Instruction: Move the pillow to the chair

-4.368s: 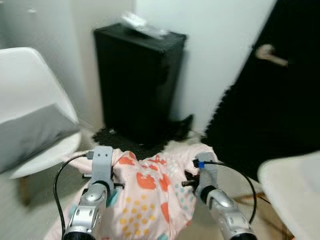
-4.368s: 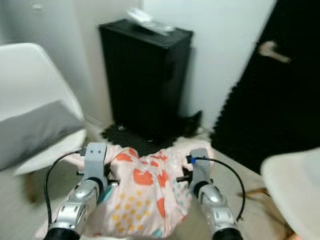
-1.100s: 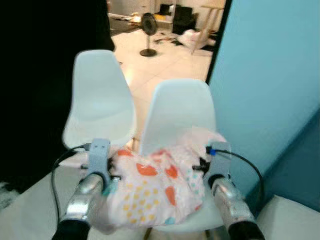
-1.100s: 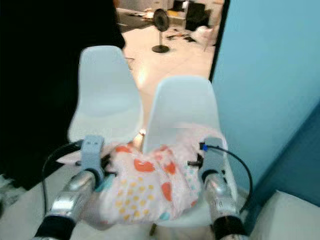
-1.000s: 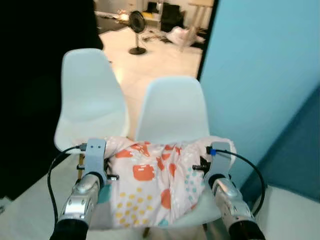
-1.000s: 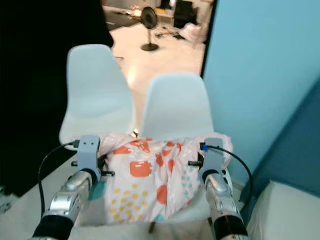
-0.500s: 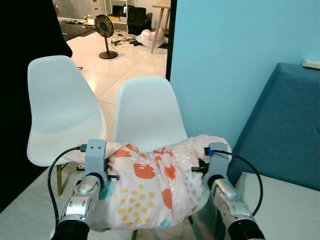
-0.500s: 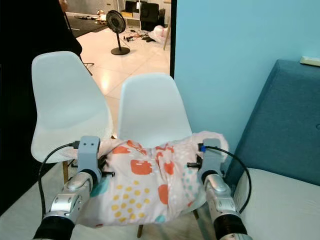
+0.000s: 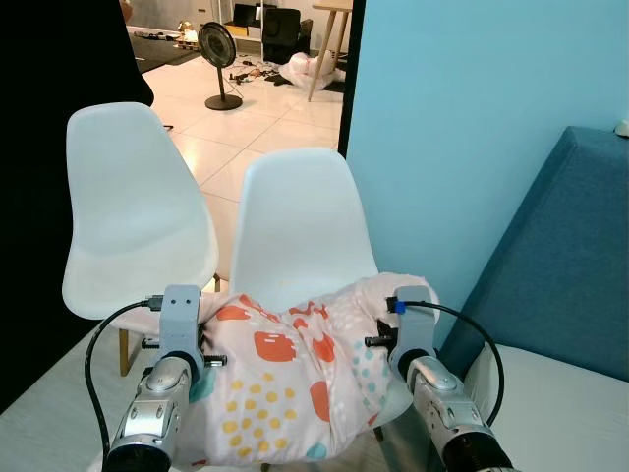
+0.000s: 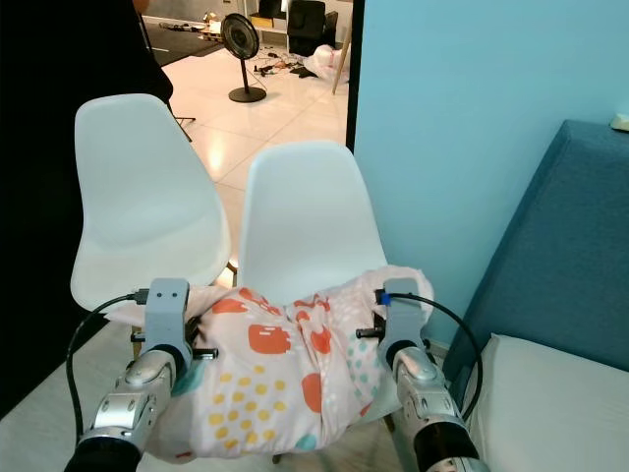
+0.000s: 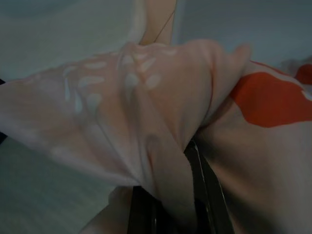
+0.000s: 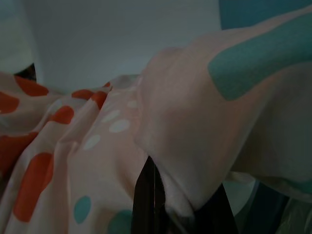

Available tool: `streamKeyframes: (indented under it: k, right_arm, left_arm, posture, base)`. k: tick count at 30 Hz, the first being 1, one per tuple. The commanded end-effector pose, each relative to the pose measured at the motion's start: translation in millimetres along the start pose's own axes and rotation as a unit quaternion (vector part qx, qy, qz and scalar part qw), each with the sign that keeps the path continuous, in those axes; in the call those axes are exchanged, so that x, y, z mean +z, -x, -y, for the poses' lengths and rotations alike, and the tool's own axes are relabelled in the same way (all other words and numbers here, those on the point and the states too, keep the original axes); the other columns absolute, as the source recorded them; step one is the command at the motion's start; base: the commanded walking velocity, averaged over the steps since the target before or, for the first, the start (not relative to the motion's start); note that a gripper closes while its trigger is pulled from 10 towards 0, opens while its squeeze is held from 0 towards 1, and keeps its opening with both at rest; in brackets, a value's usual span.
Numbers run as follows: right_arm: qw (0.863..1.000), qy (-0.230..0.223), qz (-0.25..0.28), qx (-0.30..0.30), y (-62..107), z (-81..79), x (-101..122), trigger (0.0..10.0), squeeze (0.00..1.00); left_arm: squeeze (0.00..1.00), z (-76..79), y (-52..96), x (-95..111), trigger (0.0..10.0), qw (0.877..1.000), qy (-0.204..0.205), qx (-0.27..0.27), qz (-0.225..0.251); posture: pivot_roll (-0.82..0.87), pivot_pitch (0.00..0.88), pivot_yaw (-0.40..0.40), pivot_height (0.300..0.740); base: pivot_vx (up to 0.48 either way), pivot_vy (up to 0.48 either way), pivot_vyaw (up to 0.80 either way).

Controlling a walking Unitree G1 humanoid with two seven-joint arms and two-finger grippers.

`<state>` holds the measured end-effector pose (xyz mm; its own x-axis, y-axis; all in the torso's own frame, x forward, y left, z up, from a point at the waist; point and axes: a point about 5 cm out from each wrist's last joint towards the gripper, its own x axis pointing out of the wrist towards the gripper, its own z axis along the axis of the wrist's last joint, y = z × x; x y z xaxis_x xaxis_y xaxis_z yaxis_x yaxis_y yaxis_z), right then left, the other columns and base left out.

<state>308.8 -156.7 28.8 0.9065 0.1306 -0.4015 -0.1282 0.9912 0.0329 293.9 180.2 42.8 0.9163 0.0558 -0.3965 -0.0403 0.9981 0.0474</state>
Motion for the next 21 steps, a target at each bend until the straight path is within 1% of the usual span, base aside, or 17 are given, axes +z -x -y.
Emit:
streamKeyframes:
  k: [1, 3, 5, 6, 7, 9, 10, 13, 15, 17, 18, 20, 21]
  right_arm:
    - [1.000, 0.011, 0.018, 0.013, -7.3, -6.3, 11.1, 10.0, 0.00]
    - [1.000, -0.002, 0.023, 0.007, -12.3, -4.4, 18.6, 10.0, 0.00]
    - [0.999, -0.017, 0.032, -0.008, -17.8, 0.3, 31.1, 10.0, 0.00]
    - [0.999, -0.017, 0.032, -0.008, -17.8, 0.3, 31.1, 10.0, 0.00]
    - [0.998, -0.034, 0.052, -0.023, -23.2, 6.3, 52.1, 10.0, 0.00]
    - [0.996, -0.043, 0.075, -0.029, -26.2, 8.9, 70.6, 10.0, 0.00]
    - [0.995, -0.039, 0.087, -0.031, -27.8, 9.7, 81.4, 10.0, 0.00]
    - [0.993, -0.037, 0.109, -0.035, -30.0, 11.8, 101.6, 10.0, 0.00]
    - [0.990, -0.041, 0.126, -0.039, -30.2, 14.4, 112.6, 10.0, 0.00]
    - [0.990, -0.042, 0.130, -0.040, -30.4, 15.0, 114.9, 10.0, 0.00]
    - [0.990, -0.040, 0.130, -0.045, -30.2, 16.0, 114.1, 10.0, 0.00]
    - [0.991, -0.038, 0.118, -0.044, -30.2, 14.3, 102.9, 10.0, 0.00]
    - [0.992, -0.034, 0.111, -0.042, -29.9, 12.4, 95.3, 10.0, 0.00]
  left_arm:
    - [0.00, 1.8, -5.6, 6.1, 10.0, 1.000, -0.025, -0.006, 0.016]
    - [0.00, 1.6, -12.2, 13.3, 10.0, 0.999, -0.030, -0.006, 0.023]
    - [0.00, 0.0, -20.6, 24.3, 10.0, 0.999, -0.018, -0.002, 0.033]
    - [0.00, 0.0, -20.6, 24.3, 10.0, 0.999, -0.018, -0.002, 0.033]
    - [0.00, -2.2, -28.5, 38.4, 10.0, 0.999, -0.012, 0.008, 0.047]
    - [0.00, -2.4, -33.0, 49.8, 10.0, 0.998, -0.013, 0.011, 0.058]
    - [0.00, -1.3, -35.1, 58.9, 10.0, 0.997, -0.017, 0.009, 0.071]
    - [0.00, 2.3, -38.3, 80.3, 10.0, 0.994, -0.022, 0.002, 0.106]
    - [0.00, 7.4, -39.1, 94.8, 10.0, 0.990, -0.039, -0.009, 0.134]
    - [0.00, 8.6, -39.7, 97.7, 10.0, 0.989, -0.044, -0.012, 0.140]
    - [0.00, 11.5, -39.6, 97.8, 10.0, 0.987, -0.060, -0.017, 0.145]
    - [0.00, 16.8, -38.7, 84.3, 10.0, 0.988, -0.072, -0.029, 0.133]
    - [0.00, 18.5, -37.7, 74.1, 10.0, 0.989, -0.074, -0.032, 0.123]
  posture:
    - [0.02, 0.067, -0.023, 0.740]
    - [0.02, 0.091, -0.024, 0.740]
    - [0.03, 0.106, -0.026, 0.740]
    - [0.03, 0.106, -0.026, 0.740]
    - [0.04, 0.143, -0.036, 0.740]
    - [0.04, 0.147, -0.037, 0.740]
    - [0.03, 0.153, -0.039, 0.740]
    - [0.03, 0.165, -0.041, 0.740]
    - [0.04, 0.170, -0.045, 0.740]
    - [0.04, 0.170, -0.045, 0.740]
    - [0.05, 0.168, -0.048, 0.740]
    - [0.05, 0.161, -0.046, 0.740]
    - [0.04, 0.158, -0.041, 0.740]
  base:
    - [0.000, 0.000, 0.00]
    - [0.000, 0.000, 0.00]
    - [0.000, 0.000, 0.00]
    - [0.000, 0.000, 0.00]
    - [0.000, 0.000, 0.00]
    - [0.000, 0.000, 0.00]
    - [0.000, 0.000, 0.00]
    - [0.000, 0.000, 0.00]
    - [0.000, 0.000, 0.00]
    - [0.000, 0.000, 0.00]
    - [0.000, 0.000, 0.00]
    - [0.000, 0.000, 0.00]
    - [0.000, 0.000, 0.00]
